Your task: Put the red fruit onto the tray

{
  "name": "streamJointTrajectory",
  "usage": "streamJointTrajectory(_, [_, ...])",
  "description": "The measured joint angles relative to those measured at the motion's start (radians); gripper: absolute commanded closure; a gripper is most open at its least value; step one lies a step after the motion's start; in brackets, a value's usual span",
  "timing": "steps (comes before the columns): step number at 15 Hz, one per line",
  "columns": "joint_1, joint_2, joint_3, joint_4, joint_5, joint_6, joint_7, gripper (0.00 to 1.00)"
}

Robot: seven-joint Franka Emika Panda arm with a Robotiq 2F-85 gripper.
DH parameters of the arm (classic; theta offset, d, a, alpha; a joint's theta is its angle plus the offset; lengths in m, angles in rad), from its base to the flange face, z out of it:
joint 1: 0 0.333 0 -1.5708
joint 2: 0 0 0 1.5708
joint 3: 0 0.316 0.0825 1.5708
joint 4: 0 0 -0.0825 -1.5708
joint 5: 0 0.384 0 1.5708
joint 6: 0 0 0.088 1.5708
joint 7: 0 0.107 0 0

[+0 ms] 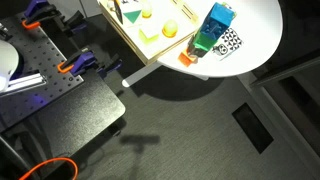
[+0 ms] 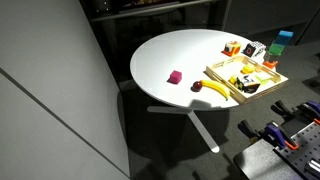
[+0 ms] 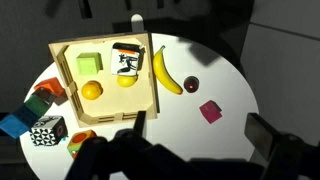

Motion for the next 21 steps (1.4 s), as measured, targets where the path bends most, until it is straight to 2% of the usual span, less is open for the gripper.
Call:
streamJointTrajectory(5, [0.0,0.001,0.0,-0.001,0.0,0.001,-0.001,0.0])
streamJointTrajectory(9, [-0.005,0.031,-0.001,-0.009,-0.006,0.069,-0.02,0.0])
streamJointTrajectory(16, [0.0,0.173,-0.018,-0.016,-0.005,0.232,-0.115,0.0])
streamJointTrajectory(21, [0.018,0.292,-0.049,0.011,0.004,0.257,-0.179,0.0])
